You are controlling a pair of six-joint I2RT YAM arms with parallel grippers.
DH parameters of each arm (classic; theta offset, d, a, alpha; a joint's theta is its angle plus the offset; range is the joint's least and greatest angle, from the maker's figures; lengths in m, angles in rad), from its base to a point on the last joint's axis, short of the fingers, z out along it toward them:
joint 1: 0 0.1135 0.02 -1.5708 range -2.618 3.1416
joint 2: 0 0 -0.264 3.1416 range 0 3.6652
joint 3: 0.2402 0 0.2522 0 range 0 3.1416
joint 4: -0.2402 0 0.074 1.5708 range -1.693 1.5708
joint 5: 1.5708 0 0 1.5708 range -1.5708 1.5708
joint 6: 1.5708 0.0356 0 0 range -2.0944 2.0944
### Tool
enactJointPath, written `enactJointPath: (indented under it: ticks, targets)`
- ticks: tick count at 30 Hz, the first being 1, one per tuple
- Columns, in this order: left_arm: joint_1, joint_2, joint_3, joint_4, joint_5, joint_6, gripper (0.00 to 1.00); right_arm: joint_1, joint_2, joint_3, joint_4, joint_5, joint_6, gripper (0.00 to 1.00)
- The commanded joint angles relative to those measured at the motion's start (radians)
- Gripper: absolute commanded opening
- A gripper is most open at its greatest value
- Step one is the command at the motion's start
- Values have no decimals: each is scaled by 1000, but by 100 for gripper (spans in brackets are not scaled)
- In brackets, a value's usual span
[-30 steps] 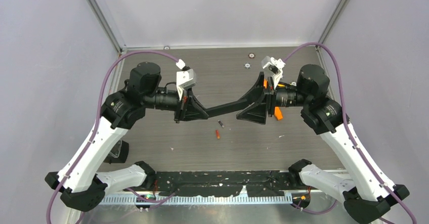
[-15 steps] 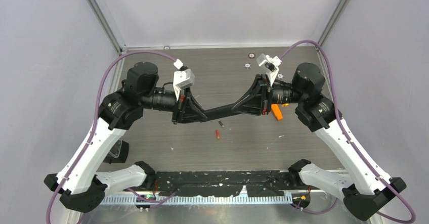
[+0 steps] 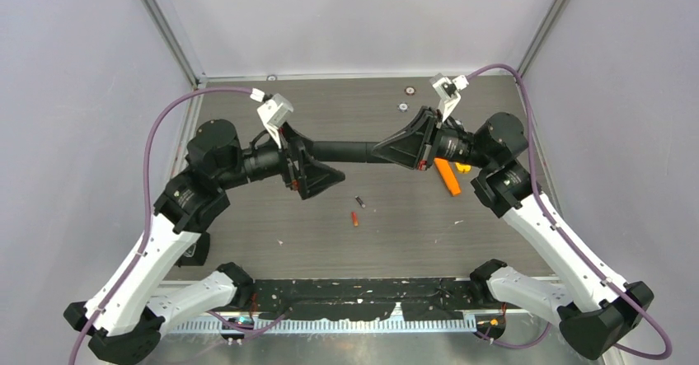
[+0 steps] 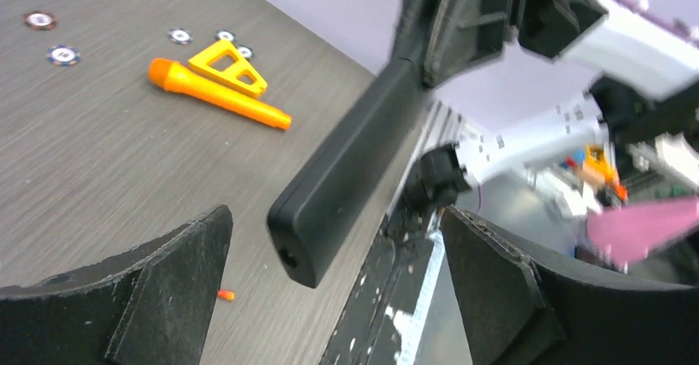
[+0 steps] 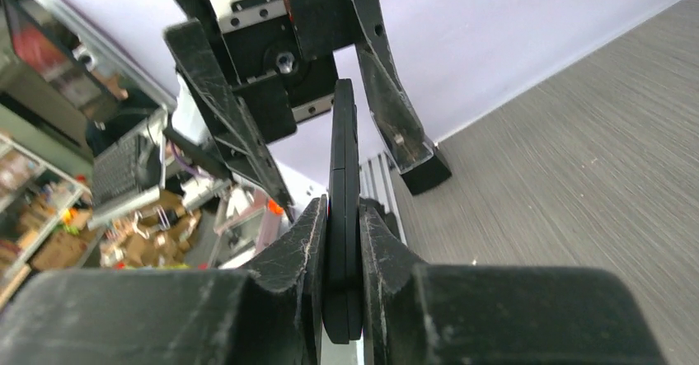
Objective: Load the batteries into the remote control
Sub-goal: Adjust the remote control, then remove the battery cover from the remote control.
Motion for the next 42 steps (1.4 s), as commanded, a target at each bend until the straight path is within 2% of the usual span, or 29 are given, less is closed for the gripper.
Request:
enactJointPath:
  ticks: [1,3,8,12,14,18,20,24,30,31,37,42]
  targets:
    - [0,-23,-70,266,-203,-244,100,2,-12,-36,251,137,220,5]
    - [1,-32,-124,389,-184,-309,100,3,-12,-56,298,176,278,5]
    - [0,-42,-216,623,-263,-464,100,8,-15,-121,428,264,400,6]
    - [0,-47,-302,864,-288,-548,100,25,-8,-136,439,298,428,6]
    - [0,-38,-312,906,-294,-553,100,33,-3,-143,432,318,430,6]
    - [-1,-15,-294,875,-307,-536,99,52,19,-149,415,351,434,6]
    - [0,-13,-282,835,-334,-516,90,58,32,-154,402,368,439,6]
    - [-1,-14,-257,726,-392,-467,45,60,59,-174,415,383,464,7]
    - [1,-6,-303,718,-434,-462,4,59,106,-195,436,385,479,10]
    - [0,-2,-300,705,-450,-458,0,60,120,-201,440,382,484,10]
    - [28,41,-255,614,-506,-424,0,55,198,-263,562,358,542,18]
    - [100,78,-252,637,-464,-489,0,37,250,-308,625,348,538,21]
